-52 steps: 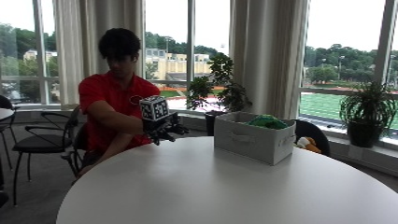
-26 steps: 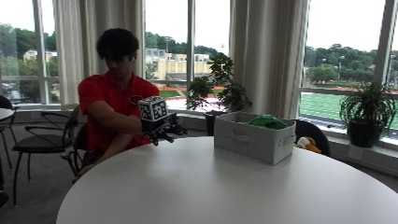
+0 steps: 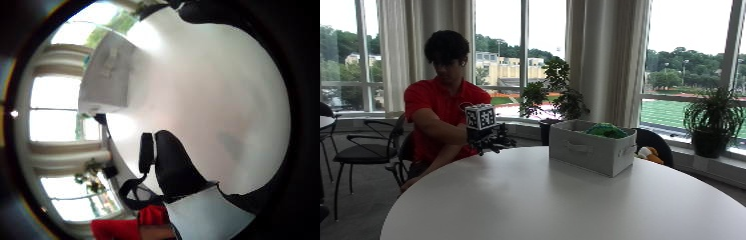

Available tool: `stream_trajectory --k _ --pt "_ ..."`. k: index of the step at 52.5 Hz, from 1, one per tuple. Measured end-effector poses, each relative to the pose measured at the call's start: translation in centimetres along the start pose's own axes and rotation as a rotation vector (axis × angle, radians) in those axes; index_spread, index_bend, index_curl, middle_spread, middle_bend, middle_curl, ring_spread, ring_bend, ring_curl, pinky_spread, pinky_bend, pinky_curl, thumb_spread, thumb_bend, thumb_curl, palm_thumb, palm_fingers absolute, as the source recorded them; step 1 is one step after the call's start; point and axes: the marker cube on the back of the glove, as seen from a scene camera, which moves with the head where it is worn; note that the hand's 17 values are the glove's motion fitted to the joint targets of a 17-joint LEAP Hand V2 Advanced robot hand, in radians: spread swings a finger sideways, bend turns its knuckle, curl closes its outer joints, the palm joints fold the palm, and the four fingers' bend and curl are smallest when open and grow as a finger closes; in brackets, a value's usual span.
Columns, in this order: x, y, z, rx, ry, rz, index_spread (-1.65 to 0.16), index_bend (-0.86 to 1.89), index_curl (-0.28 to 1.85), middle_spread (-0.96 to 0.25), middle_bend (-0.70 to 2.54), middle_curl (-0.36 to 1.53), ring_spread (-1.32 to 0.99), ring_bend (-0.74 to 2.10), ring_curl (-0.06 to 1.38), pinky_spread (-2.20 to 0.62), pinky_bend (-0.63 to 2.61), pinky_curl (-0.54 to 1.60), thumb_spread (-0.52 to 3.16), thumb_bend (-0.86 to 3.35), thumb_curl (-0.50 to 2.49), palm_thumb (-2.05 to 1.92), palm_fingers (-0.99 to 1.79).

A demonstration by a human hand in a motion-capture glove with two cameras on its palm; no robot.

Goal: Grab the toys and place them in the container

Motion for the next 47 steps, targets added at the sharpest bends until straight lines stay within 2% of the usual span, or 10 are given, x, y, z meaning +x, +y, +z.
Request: stream_trajectory --k 47 --pt "-1.8 0.5 1.1 -0.066 -0.012 0.021 -0.45 0.22 0.42 -0.11 0.11 0.16 -0.04 0.19 0.37 0.11 0.85 0.33 1.13 -0.04 0.28 -0.03 -0.09"
